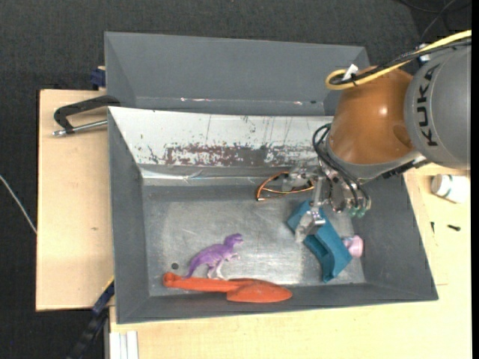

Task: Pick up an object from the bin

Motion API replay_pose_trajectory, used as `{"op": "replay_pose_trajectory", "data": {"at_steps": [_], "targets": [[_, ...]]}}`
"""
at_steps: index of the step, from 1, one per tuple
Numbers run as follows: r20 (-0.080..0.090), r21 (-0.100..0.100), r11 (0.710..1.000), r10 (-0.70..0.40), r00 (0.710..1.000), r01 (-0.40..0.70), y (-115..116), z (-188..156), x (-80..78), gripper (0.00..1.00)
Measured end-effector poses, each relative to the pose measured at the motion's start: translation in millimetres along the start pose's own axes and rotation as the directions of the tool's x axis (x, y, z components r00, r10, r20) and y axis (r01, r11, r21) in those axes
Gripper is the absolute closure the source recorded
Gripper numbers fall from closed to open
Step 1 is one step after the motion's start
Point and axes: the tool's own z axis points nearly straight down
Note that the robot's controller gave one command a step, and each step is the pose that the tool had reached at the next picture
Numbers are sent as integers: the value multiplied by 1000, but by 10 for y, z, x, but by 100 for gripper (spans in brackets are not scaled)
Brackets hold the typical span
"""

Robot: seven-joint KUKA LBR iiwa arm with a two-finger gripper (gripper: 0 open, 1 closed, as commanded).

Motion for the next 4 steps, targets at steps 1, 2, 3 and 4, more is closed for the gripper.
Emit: {"op": "replay_pose_trajectory", "data": {"at_steps": [1,2,3,4], "targets": [[1,-5,997,-71,997,71,106,131,149,0],[5,-4,935,-355,935,355,-276,-72,16,0],[6,-1,960,-279,960,279,-528,64,259,0],[11,-6,963,-269,963,269,-495,297,285,100]]}}
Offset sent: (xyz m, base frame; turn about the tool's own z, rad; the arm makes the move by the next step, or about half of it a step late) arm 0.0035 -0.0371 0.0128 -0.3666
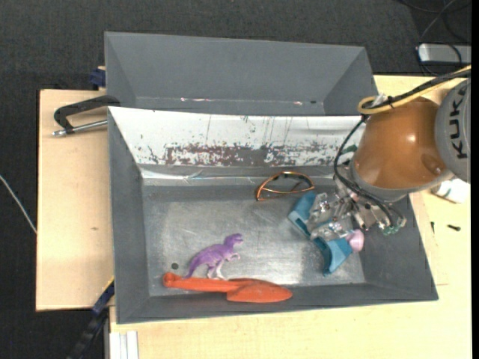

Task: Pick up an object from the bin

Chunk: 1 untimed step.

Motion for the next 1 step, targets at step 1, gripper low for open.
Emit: {"op": "replay_pose_trajectory", "data": {"at_steps": [1], "targets": [[0,0,1000,0,1000,0,-3,1,2,100]]}}
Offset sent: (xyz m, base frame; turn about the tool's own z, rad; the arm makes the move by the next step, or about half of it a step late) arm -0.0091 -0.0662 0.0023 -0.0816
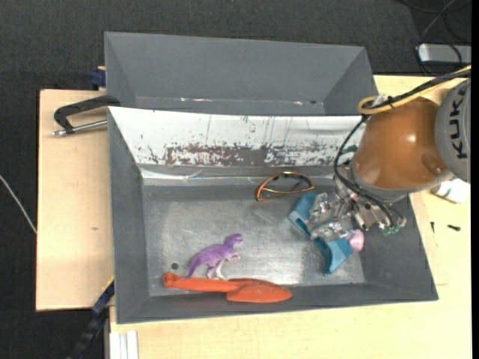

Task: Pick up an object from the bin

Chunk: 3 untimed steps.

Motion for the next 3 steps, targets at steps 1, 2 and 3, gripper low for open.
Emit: {"op": "replay_pose_trajectory", "data": {"at_steps": [1,2,3], "targets": [[6,-6,999,-50,999,50,-234,-28,101,100],[-4,-7,995,98,995,-98,-346,-85,233,0],[-5,1,995,104,995,-104,-410,-83,262,0]]}}
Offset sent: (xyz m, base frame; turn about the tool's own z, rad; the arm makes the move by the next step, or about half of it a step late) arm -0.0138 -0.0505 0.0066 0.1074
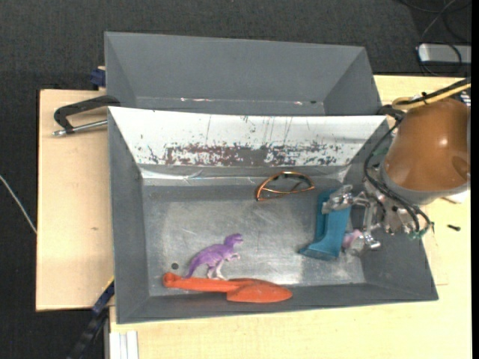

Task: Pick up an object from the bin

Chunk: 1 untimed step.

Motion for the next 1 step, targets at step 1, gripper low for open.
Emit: {"op": "replay_pose_trajectory", "data": {"at_steps": [1], "targets": [[8,10,928,-373,928,373,87,430,31,100]]}}
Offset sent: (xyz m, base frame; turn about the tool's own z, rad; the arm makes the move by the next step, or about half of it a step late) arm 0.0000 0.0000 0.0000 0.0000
